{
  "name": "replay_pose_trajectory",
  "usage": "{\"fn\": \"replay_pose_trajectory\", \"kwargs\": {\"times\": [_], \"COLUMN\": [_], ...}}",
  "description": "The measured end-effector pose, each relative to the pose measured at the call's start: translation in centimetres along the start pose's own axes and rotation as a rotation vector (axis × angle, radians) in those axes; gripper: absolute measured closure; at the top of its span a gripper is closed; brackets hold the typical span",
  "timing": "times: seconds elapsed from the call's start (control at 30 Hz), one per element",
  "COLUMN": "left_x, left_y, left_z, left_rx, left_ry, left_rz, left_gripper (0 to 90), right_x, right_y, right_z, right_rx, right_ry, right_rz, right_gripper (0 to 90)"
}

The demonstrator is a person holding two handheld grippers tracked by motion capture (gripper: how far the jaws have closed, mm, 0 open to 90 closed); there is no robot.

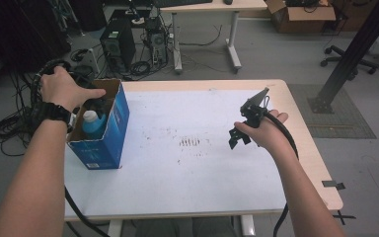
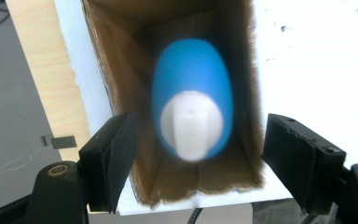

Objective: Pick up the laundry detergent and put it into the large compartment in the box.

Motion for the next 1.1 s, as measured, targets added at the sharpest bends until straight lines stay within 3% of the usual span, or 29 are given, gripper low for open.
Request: {"fn": "replay_pose_trajectory", "kwargs": {"times": [0.3, 0.5, 0.83, 1.1], "left_x": [3.6, 6.6, 12.6, 14.9], "left_y": [-2.8, -3.6, -1.6, -0.3], "left_z": [0.7, 1.1, 1.9, 1.7], "left_rx": [0.032, 0.043, 0.036, 0.017], "left_ry": [0.047, 0.089, 0.171, 0.218], "left_rz": [-0.001, -0.009, -0.057, -0.083], "left_gripper": [25.6, 25.3, 23.3, 19.3], "right_x": [0.1, 0.3, 0.7, 1.2], "right_y": [-0.4, -0.7, -1.1, -1.1], "right_z": [-0.3, -0.6, -1.0, -1.4], "right_rx": [0.007, 0.013, 0.024, 0.024], "right_ry": [-0.006, -0.010, -0.006, 0.002], "right_rz": [-0.002, -0.004, -0.003, -0.002], "right_gripper": [3.7, 3.7, 3.7, 3.7]}}
Point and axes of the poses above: each handheld gripper's, and its own axes: y roughly forward along the jaws, z roughly out of its top, x roughly to its right, the point moved 8 cm from there along y, roughly forward along the jaws, and after that the axes turned 3 degrees about z, right-handed, at the moved point
